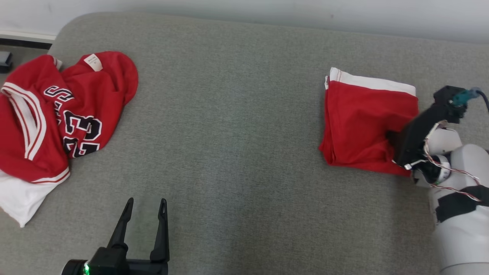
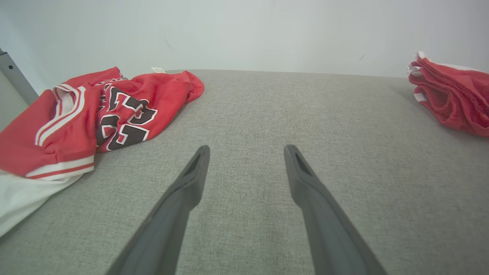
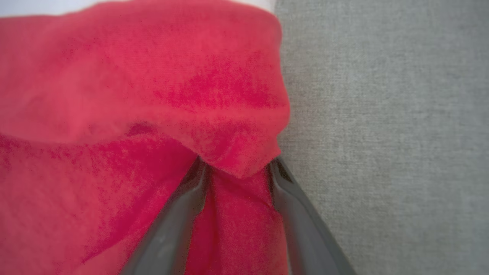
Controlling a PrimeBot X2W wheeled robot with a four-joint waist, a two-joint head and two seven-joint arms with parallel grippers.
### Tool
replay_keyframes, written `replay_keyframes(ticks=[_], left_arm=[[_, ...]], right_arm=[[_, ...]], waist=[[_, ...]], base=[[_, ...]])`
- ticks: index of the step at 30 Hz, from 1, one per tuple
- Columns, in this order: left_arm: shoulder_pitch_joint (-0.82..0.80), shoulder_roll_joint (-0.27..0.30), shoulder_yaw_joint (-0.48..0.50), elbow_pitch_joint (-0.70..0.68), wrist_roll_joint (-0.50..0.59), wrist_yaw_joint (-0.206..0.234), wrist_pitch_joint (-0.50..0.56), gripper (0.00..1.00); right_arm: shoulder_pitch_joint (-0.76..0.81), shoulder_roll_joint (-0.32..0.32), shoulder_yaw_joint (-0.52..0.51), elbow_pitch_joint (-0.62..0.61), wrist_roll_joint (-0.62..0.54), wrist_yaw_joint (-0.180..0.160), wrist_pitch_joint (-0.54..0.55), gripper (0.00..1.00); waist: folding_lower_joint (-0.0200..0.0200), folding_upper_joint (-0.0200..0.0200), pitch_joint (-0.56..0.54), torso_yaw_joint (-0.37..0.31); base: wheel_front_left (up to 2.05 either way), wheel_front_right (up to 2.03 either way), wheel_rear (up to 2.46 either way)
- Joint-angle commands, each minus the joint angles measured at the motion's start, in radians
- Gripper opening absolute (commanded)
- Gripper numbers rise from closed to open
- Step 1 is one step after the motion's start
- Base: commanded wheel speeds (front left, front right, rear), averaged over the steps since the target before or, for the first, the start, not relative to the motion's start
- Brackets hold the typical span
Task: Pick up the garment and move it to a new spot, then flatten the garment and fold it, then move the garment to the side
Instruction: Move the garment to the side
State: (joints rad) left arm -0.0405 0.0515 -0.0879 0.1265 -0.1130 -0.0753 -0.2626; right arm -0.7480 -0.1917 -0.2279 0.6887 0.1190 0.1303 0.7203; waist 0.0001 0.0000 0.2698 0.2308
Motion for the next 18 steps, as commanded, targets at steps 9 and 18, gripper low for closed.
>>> replay_keyframes(ticks=[9,18], left_arm=[[-0.027,-0.001,0.026,-0.018,0.02,0.0,-0.003,1.0],[-0.047,0.018,0.042,-0.045,0.046,-0.012,-0.003,1.0]], right_arm=[[-0.004,-0.021,0.115,0.013,0.051,0.0,-0.008,0.0],[-0.001,-0.112,0.193,-0.054,0.083,0.0,-0.033,0.0]], waist=[[-0.0001,0.0,0.013,-0.135],[-0.0001,0.0,0.025,-0.327]], base=[[0.0,0.0,0.0],[0.0,0.0,0.0]])
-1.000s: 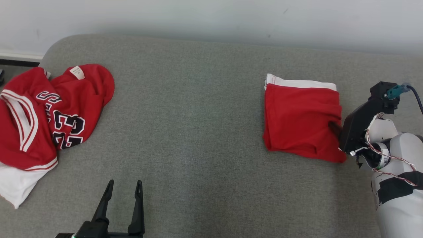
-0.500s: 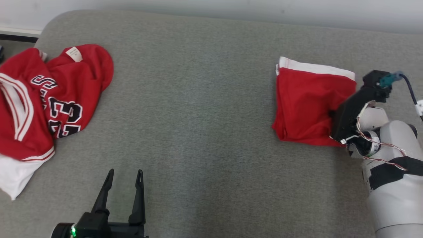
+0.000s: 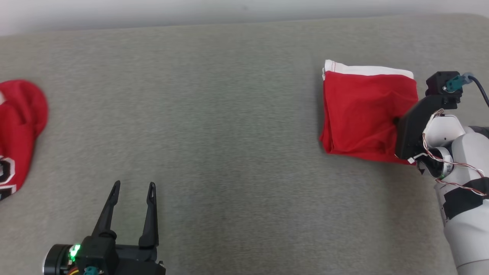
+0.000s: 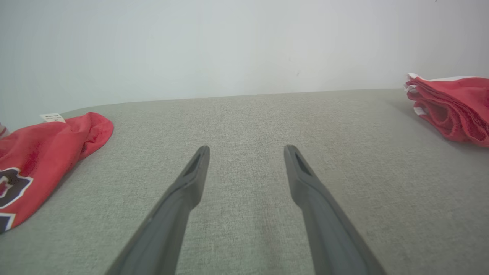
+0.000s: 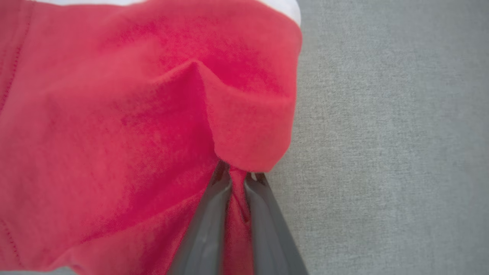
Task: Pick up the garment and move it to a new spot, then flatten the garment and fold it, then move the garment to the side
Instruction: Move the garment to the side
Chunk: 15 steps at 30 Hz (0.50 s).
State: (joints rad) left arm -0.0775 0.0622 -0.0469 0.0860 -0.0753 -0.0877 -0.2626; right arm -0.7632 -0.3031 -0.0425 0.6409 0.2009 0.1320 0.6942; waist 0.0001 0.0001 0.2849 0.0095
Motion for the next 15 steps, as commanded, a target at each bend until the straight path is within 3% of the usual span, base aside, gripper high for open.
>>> replay_keyframes(ticks=[1,8,15], left_arm=[[-0.012,0.011,0.002,-0.009,0.009,-0.002,-0.003,1.0],[-0.039,0.038,-0.006,-0.043,0.025,-0.014,-0.003,1.0],[-0.074,0.074,-0.027,-0.113,0.047,-0.023,-0.003,1.0]], right_arm=[[0.018,-0.014,0.015,-0.012,-0.004,-0.002,-0.01,0.0],[0.047,-0.136,0.047,-0.013,-0.064,-0.002,-0.07,0.0],[0.028,-0.245,0.017,0.017,-0.118,-0.002,-0.203,0.0]], waist=[[-0.0001,-0.0001,0.016,-0.124],[-0.0001,-0.0001,0.075,-0.193],[-0.0001,-0.0001,0.162,-0.19]], base=[[0.0,0.0,0.0],[0.0,0.0,0.0],[0.0,0.0,0.0]])
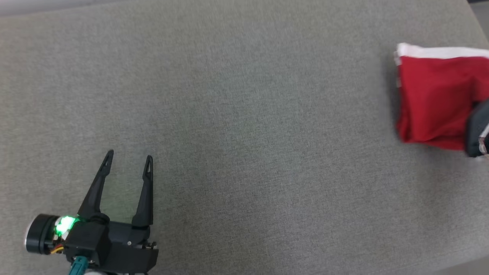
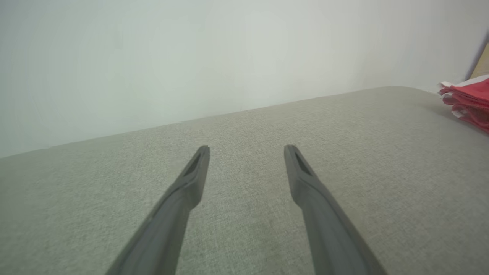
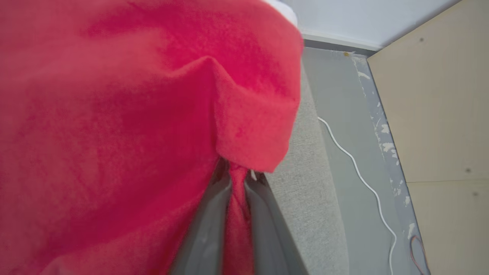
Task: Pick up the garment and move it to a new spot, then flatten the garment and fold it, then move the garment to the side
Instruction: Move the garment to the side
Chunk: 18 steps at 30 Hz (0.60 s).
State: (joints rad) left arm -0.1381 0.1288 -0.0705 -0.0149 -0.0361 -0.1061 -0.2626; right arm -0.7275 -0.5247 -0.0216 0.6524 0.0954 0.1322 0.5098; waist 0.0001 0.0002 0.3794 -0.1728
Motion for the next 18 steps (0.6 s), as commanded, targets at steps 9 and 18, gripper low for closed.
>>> replay_keyframes(ticks=[9,18], left_arm=[[-0.025,0.041,-0.021,-0.097,0.019,-0.003,-0.003,1.0],[-0.005,0.049,-0.022,-0.107,0.014,0.008,-0.003,1.0]], right_arm=[[-0.058,-0.167,-0.052,0.076,-0.097,-0.002,-0.284,0.0],[-0.096,-0.149,-0.146,0.1,-0.213,-0.002,-0.397,0.65]], waist=[[-0.0001,-0.0002,0.159,0.04],[-0.0001,-0.0002,0.182,0.051]], base=[[0.0,0.0,0.0],[0.0,0.0,0.0]])
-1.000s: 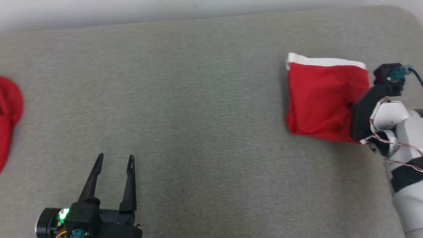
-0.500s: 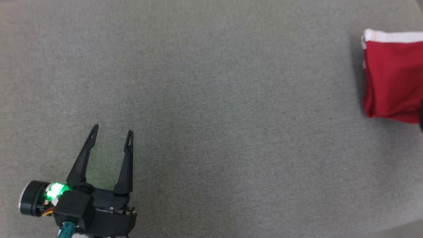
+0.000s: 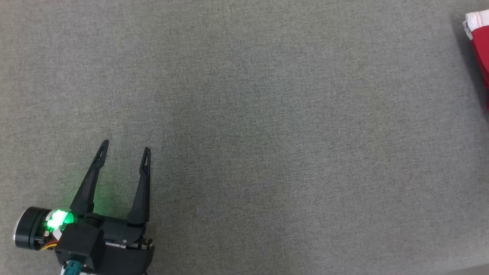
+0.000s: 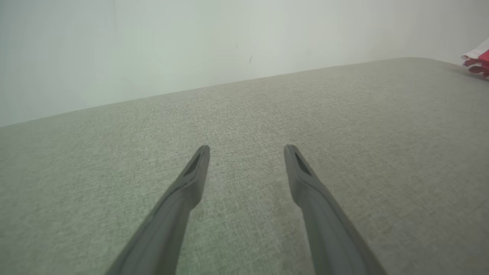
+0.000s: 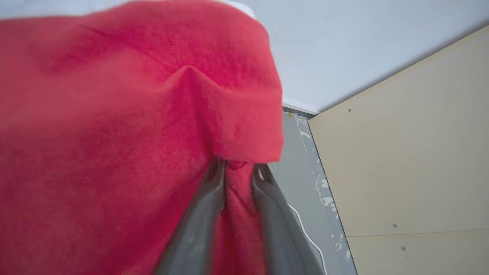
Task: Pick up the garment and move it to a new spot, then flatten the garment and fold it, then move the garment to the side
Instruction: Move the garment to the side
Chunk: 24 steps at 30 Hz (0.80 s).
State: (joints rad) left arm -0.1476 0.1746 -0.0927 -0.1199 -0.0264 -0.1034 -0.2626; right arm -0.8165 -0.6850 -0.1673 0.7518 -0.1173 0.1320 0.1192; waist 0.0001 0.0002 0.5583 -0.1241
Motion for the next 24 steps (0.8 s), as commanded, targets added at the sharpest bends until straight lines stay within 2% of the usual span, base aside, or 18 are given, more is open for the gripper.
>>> replay_keyframes(ticks=[1,8,15,19,24], left_arm=[[0.004,0.002,-0.001,0.001,0.003,0.005,-0.003,1.0],[-0.007,-0.019,-0.012,0.026,-0.017,0.007,-0.003,1.0],[0.016,-0.051,-0.021,0.07,-0.038,0.014,-0.003,1.0],[0.044,-0.068,-0.014,0.104,-0.058,0.02,-0.003,1.0],[0.092,-0.09,0.01,0.141,-0.076,0.04,-0.003,1.0]], right_arm=[[-0.014,0.024,-0.009,0.002,-0.014,-0.002,-0.007,1.0],[-0.001,0.105,-0.098,0.005,-0.095,-0.002,0.0,1.0],[0.083,0.175,-0.211,-0.047,-0.109,-0.002,-0.08,1.0],[0.146,0.209,-0.212,-0.072,-0.063,-0.002,-0.149,1.0],[0.292,0.247,-0.188,-0.123,0.064,-0.002,-0.244,1.0]], waist=[[-0.0001,-0.0002,0.002,0.002],[-0.0001,-0.0002,-0.059,0.003],[-0.0001,-0.0002,-0.188,0.02],[-0.0001,-0.0002,-0.271,0.031],[-0.0001,-0.0002,-0.368,0.04]], base=[[0.0,0.0,0.0],[0.0,0.0,0.0],[0.0,0.0,0.0],[0.0,0.0,0.0],[0.0,0.0,0.0]])
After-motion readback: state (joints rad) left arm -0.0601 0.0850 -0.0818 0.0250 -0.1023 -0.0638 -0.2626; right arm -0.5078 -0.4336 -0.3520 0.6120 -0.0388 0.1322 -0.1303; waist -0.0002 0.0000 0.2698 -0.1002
